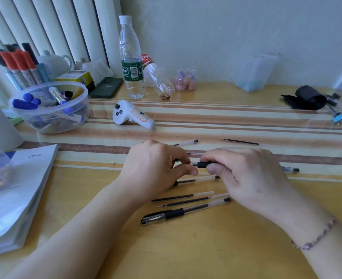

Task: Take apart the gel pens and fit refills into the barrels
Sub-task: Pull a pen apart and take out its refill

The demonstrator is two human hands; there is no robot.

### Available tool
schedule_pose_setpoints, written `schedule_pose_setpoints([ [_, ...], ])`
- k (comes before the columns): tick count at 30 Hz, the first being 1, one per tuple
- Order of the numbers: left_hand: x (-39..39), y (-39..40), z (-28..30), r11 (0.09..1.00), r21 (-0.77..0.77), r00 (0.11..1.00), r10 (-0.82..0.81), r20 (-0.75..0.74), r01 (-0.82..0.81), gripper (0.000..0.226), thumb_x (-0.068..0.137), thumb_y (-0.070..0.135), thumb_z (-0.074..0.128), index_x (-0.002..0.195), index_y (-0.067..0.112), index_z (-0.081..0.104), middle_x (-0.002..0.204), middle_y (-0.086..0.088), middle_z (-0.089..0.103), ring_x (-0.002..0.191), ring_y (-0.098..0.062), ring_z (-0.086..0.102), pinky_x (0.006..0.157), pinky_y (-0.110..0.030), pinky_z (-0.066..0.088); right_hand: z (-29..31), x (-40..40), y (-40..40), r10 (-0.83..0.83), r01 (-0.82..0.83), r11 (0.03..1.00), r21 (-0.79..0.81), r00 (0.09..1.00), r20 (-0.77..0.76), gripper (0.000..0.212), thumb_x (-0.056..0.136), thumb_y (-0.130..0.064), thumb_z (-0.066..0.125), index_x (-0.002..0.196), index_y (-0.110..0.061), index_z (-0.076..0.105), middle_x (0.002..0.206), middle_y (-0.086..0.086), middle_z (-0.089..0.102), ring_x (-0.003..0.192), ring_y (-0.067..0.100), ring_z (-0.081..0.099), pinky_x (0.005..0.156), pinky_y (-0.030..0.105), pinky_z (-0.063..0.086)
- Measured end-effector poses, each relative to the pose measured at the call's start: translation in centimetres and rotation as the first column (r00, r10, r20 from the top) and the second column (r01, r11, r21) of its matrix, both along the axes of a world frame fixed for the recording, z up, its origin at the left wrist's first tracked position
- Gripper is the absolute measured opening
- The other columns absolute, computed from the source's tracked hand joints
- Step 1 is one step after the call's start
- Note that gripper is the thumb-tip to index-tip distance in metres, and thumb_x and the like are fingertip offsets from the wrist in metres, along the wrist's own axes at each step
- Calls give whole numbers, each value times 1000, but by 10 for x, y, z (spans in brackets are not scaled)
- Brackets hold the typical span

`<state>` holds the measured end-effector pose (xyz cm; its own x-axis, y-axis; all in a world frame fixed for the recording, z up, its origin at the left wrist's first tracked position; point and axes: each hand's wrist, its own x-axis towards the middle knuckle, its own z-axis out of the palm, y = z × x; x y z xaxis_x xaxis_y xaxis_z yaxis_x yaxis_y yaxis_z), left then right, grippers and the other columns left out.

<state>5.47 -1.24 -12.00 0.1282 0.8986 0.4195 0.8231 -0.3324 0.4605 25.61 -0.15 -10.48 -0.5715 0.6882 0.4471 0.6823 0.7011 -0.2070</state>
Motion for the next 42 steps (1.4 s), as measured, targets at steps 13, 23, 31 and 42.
schedule_pose_setpoints([
  [13,-3,0,1,996,81,998,-40,47,36,21,71,47,78,73,27,75,38,8,32,39,-8,33,46,-24,33,-4,2,1,-26,14,981,-193,998,-59,23,82,-35,71,96,-31,53,79,-22,53,73,-5,53,50,15,38],
  [23,-3,2,0,997,70,998,-42,43,38,23,69,46,81,72,24,73,38,7,33,39,-12,33,46,-29,37,0,2,-1,-73,69,986,-149,997,-18,19,82,-46,66,92,-32,58,68,-19,60,59,-5,54,49,25,46],
  [31,-1,-3,1,988,87,991,-131,31,127,27,76,49,68,73,23,74,37,7,35,39,-11,30,46,-21,31,1,2,-3,-98,106,992,-73,990,106,20,82,-8,68,79,-28,70,60,-29,61,50,-4,55,44,19,34],
  [42,-5,1,-2,978,-91,976,-176,129,188,19,91,37,43,108,33,51,73,10,51,74,-10,51,68,-30,44,-2,7,4,-130,125,985,-115,991,-41,13,90,-42,54,85,-33,62,60,-17,60,54,0,55,46,25,42],
])
